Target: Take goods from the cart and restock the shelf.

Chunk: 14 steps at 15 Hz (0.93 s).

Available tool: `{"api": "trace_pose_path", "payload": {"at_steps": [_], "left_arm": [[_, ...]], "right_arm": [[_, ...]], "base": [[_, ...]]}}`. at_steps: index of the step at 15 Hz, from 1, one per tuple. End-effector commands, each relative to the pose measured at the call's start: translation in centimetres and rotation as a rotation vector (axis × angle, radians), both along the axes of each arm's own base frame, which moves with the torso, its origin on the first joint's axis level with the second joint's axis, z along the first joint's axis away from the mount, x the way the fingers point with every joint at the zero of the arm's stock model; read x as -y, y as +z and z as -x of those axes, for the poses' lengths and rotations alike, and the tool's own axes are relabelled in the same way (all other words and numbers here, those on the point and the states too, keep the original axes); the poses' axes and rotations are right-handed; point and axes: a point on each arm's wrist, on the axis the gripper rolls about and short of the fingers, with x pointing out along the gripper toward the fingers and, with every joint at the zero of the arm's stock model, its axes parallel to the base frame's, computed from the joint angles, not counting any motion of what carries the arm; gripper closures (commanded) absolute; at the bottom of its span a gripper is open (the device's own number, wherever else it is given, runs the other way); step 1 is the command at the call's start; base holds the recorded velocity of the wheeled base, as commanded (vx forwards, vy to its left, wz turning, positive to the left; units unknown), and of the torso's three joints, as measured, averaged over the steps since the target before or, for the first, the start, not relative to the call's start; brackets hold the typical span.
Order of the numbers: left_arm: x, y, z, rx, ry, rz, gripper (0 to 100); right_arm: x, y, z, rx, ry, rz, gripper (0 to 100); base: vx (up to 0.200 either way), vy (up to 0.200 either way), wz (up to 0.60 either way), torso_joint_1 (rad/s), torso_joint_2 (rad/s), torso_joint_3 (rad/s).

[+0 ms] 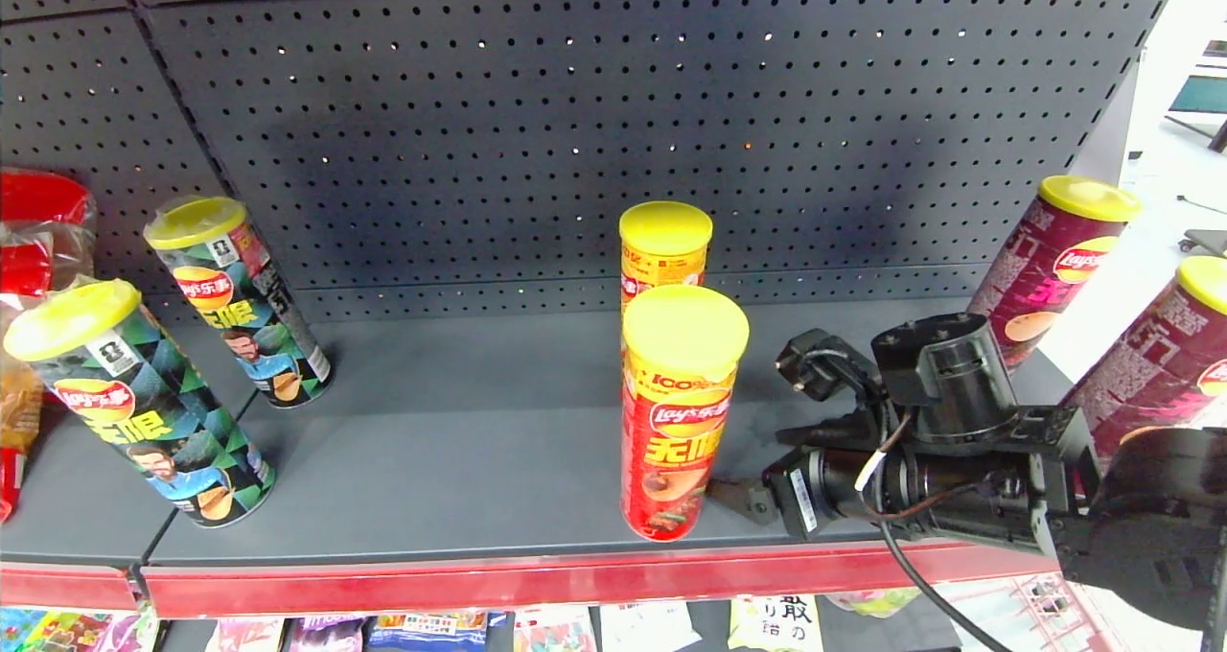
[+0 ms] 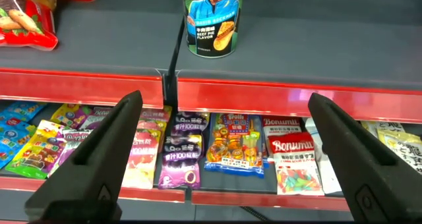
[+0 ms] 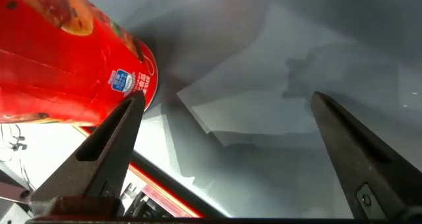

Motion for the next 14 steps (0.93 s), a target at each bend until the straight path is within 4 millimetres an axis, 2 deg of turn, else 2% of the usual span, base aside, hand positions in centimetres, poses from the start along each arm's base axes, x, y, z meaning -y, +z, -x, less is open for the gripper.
{"api": "trace_pose_path", "payload": {"at_steps": [1, 10, 12, 14], "left_arm": [[0.0, 0.0, 0.0, -0.001, 0.0, 0.0, 0], [0.0, 0.0, 0.0, -0.001, 0.0, 0.0, 0], [0.0, 0.0, 0.0, -0.001, 0.0, 0.0, 0], [0.0, 0.0, 0.0, -0.001, 0.0, 0.0, 0]], "right_arm": [[-0.2, 0.0, 0.1, -0.001, 0.006, 0.0, 0], [-0.3, -0.1, 0.3, -0.004, 0.013, 0.002, 0], [0.2, 0.7, 0.9, 0.022, 0.01, -0.019, 0], [2.9, 3.4, 4.4, 0.11, 0.01, -0.084, 0]], "base": [[0.0, 0.0, 0.0, 0.0, 0.0, 0.0], [0.0, 0.0, 0.0, 0.0, 0.0, 0.0], [0.0, 0.0, 0.0, 0.0, 0.0, 0.0], [0.0, 0.0, 0.0, 0.0, 0.0, 0.0]]}}
